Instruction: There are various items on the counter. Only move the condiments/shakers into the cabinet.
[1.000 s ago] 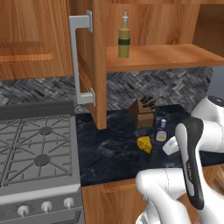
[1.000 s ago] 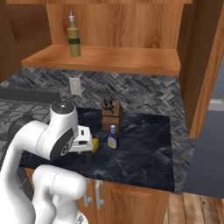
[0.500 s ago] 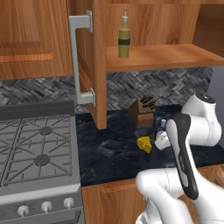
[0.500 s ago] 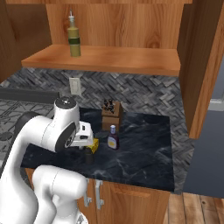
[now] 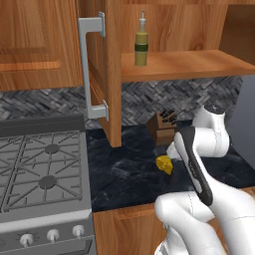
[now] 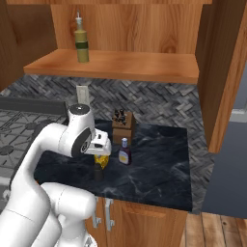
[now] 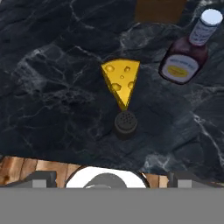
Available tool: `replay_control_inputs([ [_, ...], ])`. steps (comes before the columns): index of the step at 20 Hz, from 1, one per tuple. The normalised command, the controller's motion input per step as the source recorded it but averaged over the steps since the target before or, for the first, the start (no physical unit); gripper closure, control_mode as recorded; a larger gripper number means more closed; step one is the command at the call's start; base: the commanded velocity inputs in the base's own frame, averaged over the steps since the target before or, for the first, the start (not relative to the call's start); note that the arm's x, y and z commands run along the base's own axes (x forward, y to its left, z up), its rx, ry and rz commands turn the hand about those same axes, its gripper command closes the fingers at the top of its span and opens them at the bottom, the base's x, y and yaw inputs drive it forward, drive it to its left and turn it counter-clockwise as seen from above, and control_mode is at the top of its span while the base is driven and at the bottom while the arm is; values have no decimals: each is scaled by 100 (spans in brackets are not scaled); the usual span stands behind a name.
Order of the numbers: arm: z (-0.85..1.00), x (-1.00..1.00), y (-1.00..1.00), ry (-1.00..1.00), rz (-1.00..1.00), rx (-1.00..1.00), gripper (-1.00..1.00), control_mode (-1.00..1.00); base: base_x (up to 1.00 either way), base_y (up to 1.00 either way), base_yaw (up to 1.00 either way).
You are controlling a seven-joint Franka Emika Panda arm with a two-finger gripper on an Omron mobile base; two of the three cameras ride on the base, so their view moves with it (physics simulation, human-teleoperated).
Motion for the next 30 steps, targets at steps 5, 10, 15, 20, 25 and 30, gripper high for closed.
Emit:
replay_control_inputs([
  [5,-17,16,0,5,-18,0,-100,-100,0,0,0],
  [10,-32,9,0,7,0,-1,-100,-100,0,0,0],
  [15,-28,17,0,3,0,-3,-100,-100,0,0,0],
  [20,-11,30,0,0,0,-1,-100,-100,0,0,0],
  [25,-12,27,0,0,0,0,-100,-100,0,0,0],
  [30,-16,1,-7,3,0,0,-100,-100,0,0,0],
])
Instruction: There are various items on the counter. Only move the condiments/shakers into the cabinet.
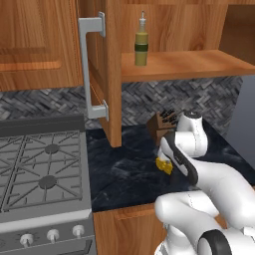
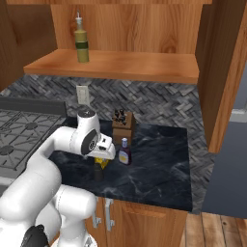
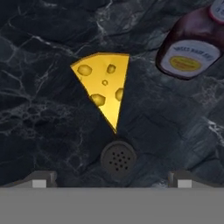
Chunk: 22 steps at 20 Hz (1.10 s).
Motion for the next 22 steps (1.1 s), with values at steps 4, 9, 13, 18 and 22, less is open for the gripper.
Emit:
replay_control_inputs([
  [4,-17,0,-11,4,0,0,-100,-100,0,0,0],
  [9,-18,0,-5,2,0,0,-100,-100,0,0,0],
  [13,-16,0,0,0,0,0,-100,-100,0,0,0],
  [18,-12,0,0,0,0,0,-100,-100,0,0,0],
  [22,-13,0,0,0,0,0,-100,-100,0,0,0],
])
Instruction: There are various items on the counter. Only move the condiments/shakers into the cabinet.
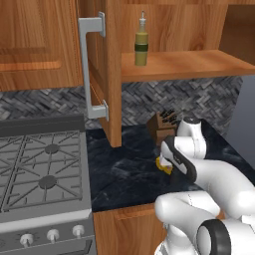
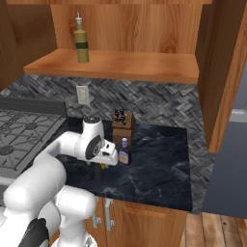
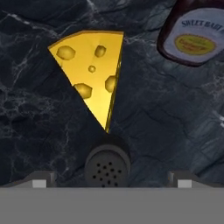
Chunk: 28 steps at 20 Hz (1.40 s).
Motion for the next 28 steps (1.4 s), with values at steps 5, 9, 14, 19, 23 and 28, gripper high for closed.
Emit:
replay_control_inputs([
  [5,-12,0,0,0,0,0,-100,-100,0,0,0],
  [9,-12,0,0,0,0,0,-100,-100,0,0,0],
  [14,-13,0,0,0,0,0,-100,-100,0,0,0],
  [19,-8,0,0,0,0,0,100,-100,0,0,0],
  [23,0,0,0,1,0,0,100,-100,0,0,0],
  [28,13,0,0,-2,0,0,100,-100,0,0,0],
])
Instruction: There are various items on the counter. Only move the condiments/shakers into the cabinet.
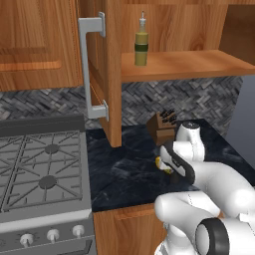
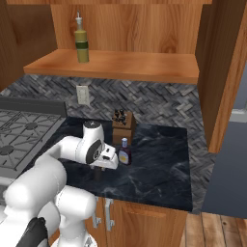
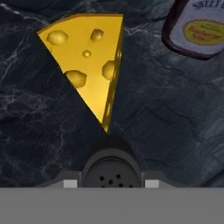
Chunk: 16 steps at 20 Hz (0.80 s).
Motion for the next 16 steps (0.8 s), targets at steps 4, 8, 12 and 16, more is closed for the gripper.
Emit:
replay_control_inputs([
  [4,82,-5,0,-16,-6,0,100,-100,0,0,0],
  [8,100,-15,-3,-21,-9,0,100,-100,0,0,0],
  [12,100,-69,-1,-4,-2,5,100,-100,0,0,0],
  [16,100,-77,0,-2,0,8,100,-100,0,0,0],
])
